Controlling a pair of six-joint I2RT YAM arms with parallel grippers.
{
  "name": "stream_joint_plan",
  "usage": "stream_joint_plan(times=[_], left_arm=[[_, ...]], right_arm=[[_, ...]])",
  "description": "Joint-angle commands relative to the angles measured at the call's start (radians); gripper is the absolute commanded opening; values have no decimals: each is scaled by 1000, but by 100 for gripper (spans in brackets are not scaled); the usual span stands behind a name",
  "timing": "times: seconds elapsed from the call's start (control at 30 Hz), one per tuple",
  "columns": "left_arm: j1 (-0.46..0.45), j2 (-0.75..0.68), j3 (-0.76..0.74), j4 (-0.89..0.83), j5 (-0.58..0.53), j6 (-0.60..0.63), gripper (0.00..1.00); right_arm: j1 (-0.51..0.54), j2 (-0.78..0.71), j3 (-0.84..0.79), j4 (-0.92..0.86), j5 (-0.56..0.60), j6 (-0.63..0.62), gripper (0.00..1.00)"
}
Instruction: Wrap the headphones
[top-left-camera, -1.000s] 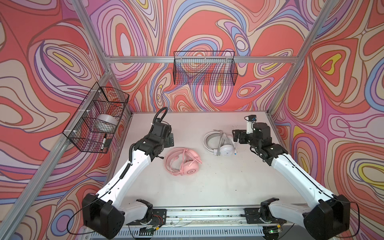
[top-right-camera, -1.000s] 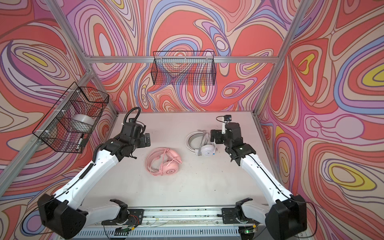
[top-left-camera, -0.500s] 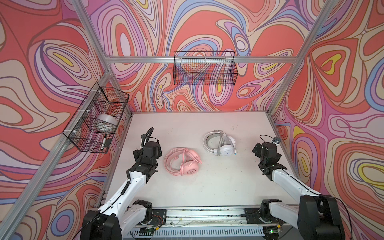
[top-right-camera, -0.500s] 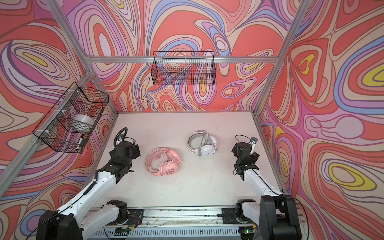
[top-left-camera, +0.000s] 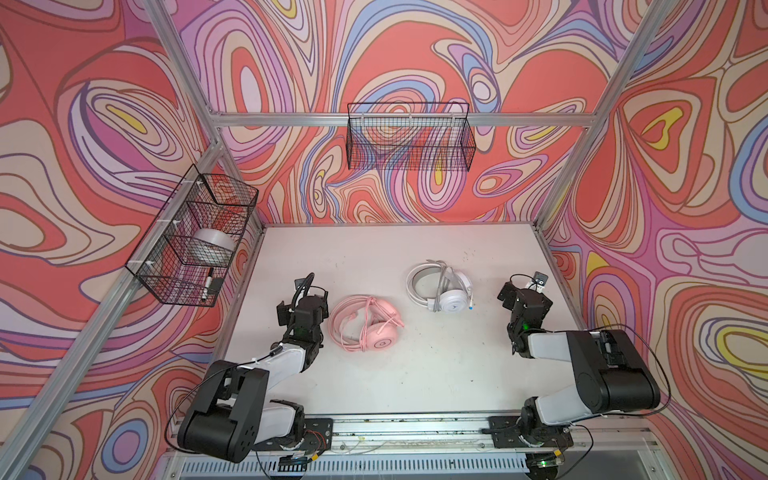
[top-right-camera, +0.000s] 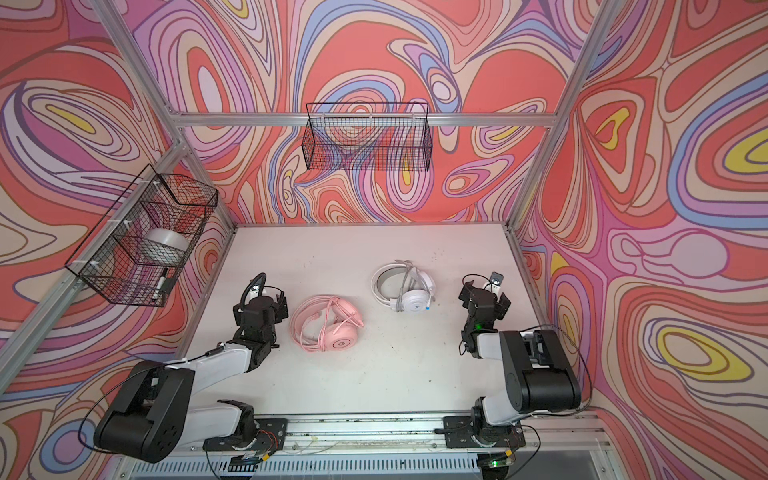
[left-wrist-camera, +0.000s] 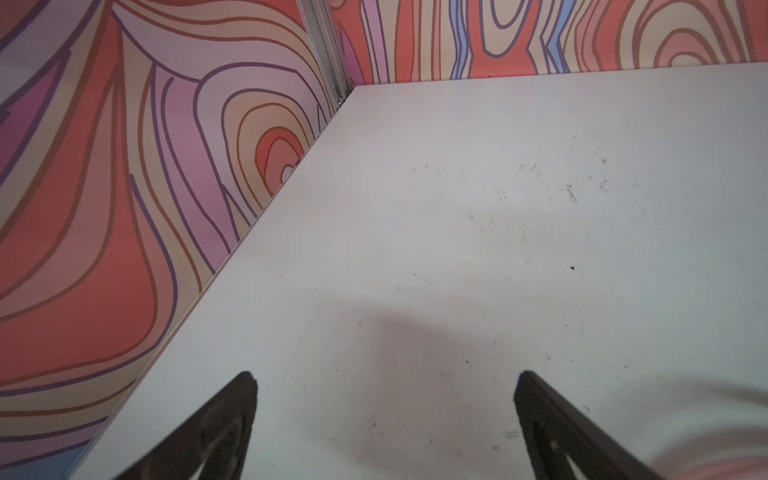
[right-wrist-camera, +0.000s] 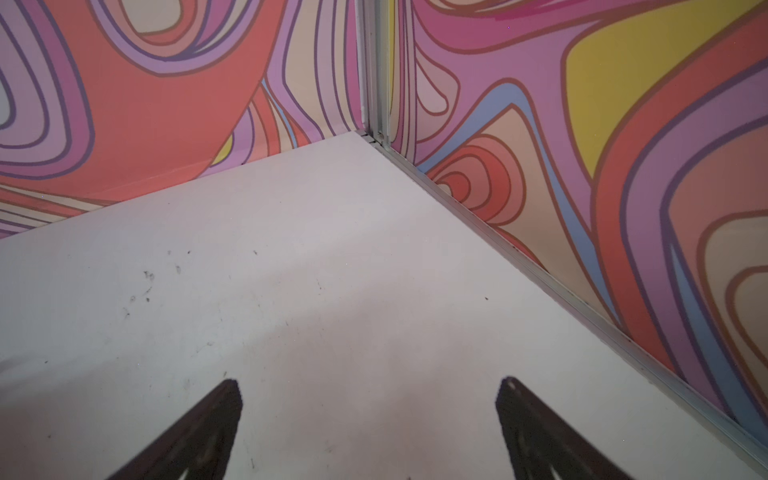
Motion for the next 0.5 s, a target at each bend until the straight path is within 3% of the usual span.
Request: stream_joint_plan(times=[0.0,0.13,0.23,0.33,0.37,0.43,0.47], left_arm=[[10,41,2,205,-2,81,100],[68,138,-44,407,62,73,100],[77,107,-25,305,139,66,100],[91,140,-48,390,205,82,100],[93,137,-49,376,234,80,100],[99,176,-61,429,248,77,100],[108,220,-72,513,264,87,100]], right_arm=[[-2,64,14,157,-84,-44,98],[-2,71,17,152,-160,-69,98],[-2,94,-14,230,-223,-88,98],[-2,178,-41,386,-209,-94,98],[-2,142,-25,283,-213,-76,99],[-2,173,-23,339,-208,-91,98],[-2,154,-16,286,-213,-84,99]])
